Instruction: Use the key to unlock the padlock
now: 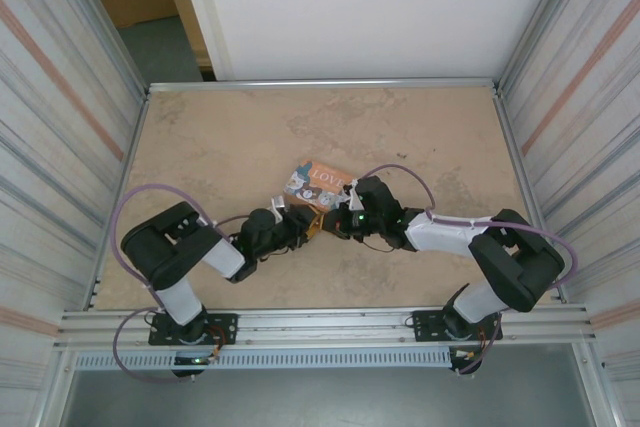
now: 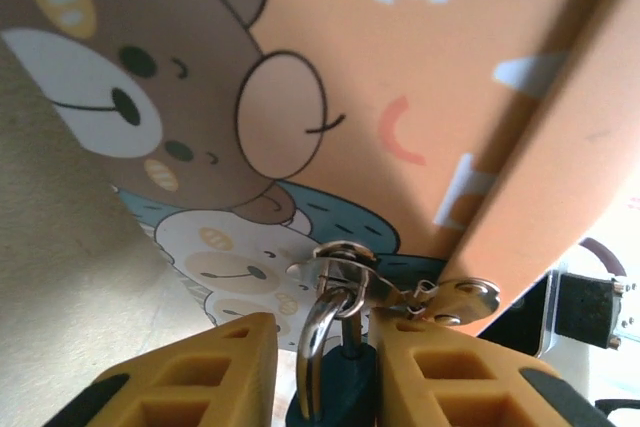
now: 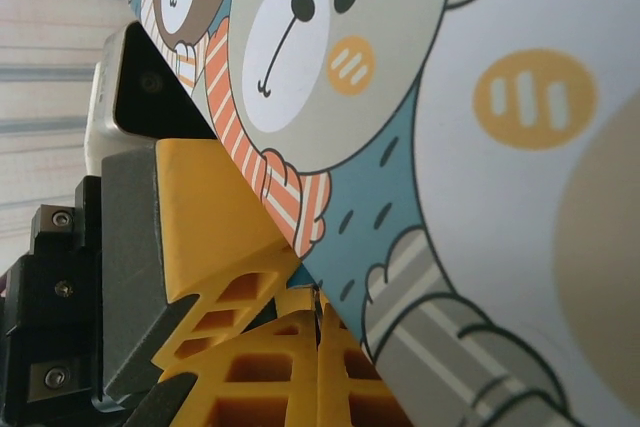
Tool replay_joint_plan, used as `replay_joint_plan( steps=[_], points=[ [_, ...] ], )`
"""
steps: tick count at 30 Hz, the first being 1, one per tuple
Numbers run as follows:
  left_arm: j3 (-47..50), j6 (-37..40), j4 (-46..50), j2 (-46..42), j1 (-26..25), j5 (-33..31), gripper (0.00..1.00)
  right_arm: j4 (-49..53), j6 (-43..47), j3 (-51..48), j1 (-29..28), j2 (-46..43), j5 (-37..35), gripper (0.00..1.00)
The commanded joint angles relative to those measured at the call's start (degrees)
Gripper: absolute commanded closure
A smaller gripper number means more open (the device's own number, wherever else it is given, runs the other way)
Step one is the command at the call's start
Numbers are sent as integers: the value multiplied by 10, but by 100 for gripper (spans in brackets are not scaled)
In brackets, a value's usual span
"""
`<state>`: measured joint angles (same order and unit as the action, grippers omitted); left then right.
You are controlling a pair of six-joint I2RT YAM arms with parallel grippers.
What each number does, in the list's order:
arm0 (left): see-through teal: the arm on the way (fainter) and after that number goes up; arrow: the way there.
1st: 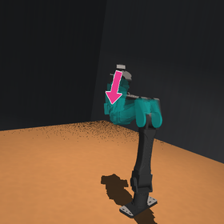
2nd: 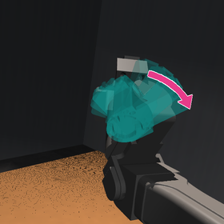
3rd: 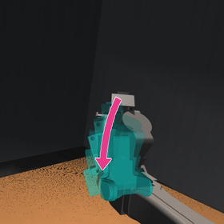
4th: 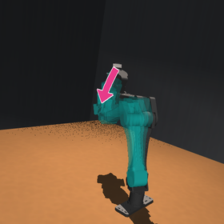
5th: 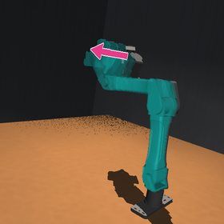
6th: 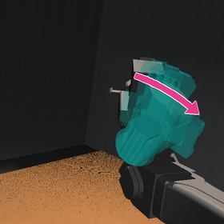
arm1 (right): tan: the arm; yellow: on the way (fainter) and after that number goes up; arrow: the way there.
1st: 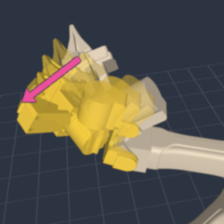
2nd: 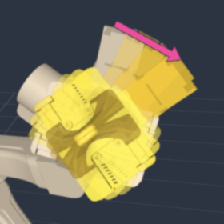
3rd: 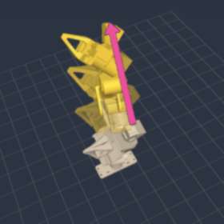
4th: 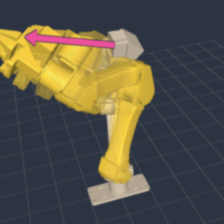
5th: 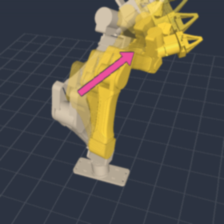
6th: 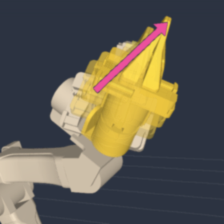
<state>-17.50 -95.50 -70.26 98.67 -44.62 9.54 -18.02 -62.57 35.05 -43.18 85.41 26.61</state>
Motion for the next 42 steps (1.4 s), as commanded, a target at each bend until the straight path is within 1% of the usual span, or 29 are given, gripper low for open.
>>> replay_joint_plan(
  steps=[1,7,10,18,26,28,32,33,37,40,42],
  points=[
    [-9,-9,-41,11,-5,-4,73,-32,-8,18,-4,1,-2,100],
    [-4,-9,-37,11,-5,-10,78,-32,-9,16,-4,1,-2,100],
    [-4,-9,-31,8,-5,-11,79,-32,-9,16,-4,1,-3,100],
    [-4,-1,14,-14,-4,-16,73,-32,-11,16,-4,0,-2,100],
    [-5,25,97,-70,1,-23,74,-32,-12,18,-4,1,-2,100],
    [-8,31,115,-81,2,-22,77,-34,-13,17,-4,1,-1,100],
    [-11,41,129,-95,2,-21,88,-41,-13,17,-4,1,3,100],
    [-12,45,136,-100,2,-21,91,-43,-12,17,-3,0,3,99],
    [-18,59,176,-126,2,-21,98,-45,-1,14,0,-6,6,89],
    [-31,76,215,-152,2,-17,100,-34,14,9,5,-19,8,76],
    [-50,96,278,-179,2,-12,100,-16,39,13,11,-31,20,67]
  ],
)
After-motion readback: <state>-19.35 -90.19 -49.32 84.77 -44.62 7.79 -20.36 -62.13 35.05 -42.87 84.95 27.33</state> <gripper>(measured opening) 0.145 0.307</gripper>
